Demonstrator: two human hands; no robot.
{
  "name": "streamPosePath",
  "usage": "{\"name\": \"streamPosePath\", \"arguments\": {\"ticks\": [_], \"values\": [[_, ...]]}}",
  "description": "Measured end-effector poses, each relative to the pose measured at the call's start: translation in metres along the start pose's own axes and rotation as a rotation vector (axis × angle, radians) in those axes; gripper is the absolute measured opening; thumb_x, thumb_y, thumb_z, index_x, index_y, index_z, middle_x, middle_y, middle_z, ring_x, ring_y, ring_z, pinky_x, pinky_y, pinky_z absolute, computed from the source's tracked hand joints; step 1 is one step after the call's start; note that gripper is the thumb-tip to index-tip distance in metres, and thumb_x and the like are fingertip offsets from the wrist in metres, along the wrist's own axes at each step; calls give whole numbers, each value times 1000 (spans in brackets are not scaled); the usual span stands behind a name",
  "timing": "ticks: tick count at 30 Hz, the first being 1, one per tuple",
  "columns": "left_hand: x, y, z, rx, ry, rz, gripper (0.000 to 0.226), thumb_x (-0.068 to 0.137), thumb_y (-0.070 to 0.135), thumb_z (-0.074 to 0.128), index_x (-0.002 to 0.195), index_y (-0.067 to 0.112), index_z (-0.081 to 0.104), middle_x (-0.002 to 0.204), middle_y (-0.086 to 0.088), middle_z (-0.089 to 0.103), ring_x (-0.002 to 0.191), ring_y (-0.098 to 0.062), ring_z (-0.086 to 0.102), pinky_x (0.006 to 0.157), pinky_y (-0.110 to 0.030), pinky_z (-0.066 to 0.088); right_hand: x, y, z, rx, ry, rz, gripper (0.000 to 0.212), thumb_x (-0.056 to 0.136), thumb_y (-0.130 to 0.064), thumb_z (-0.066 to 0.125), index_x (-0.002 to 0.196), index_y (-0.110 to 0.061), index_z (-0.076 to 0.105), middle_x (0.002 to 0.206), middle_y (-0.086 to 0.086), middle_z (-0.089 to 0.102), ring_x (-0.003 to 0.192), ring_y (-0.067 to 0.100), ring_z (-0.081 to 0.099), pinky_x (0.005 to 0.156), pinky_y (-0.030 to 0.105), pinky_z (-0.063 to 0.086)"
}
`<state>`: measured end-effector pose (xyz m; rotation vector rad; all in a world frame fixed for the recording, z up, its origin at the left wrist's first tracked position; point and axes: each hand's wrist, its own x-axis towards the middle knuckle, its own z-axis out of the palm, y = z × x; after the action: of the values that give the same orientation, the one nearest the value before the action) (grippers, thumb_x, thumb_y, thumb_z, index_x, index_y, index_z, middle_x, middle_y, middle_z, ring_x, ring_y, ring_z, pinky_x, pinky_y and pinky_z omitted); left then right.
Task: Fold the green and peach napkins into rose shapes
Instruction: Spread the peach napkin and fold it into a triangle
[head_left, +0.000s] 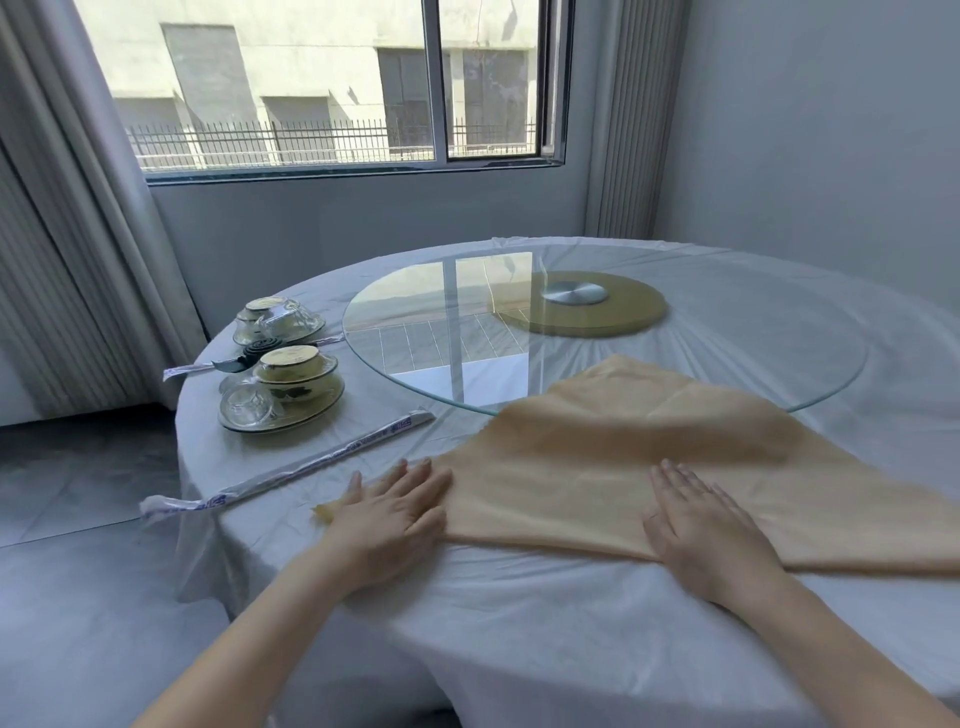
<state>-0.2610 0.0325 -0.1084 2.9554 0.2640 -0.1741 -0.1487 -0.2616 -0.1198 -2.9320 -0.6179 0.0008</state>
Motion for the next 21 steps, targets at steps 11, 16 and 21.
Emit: {"name": "streamPosePath", "arguments": {"ticks": [11, 16, 21], "values": [[42, 158, 15, -168, 122, 349, 82, 73, 46, 2, 131, 3, 40, 150, -14, 30, 144, -23, 17, 115, -34, 17, -1, 0, -1, -9, 24, -15, 57, 99, -38, 21, 150, -16, 9, 158, -1, 4, 144, 8, 3, 115, 27, 2], [51, 157, 30, -122, 138, 310, 48, 99, 32, 29, 142, 11, 29, 157, -5, 16, 145, -16, 8, 113, -27, 10, -1, 7, 1, 33, -3, -41, 65, 96, -51, 12, 150, -13, 6, 158, 0, 2, 145, 9, 0, 116, 28, 1], [54, 158, 32, -28, 115, 307, 64, 96, 53, 26, 149, 20, 13, 159, -3, 5, 146, -15, 0, 117, -30, 7, -10, 48, -10, -27, -54, 24, 70, 96, -55, 16, 150, -13, 1, 158, 0, -4, 144, 10, -5, 117, 30, -1]]}}
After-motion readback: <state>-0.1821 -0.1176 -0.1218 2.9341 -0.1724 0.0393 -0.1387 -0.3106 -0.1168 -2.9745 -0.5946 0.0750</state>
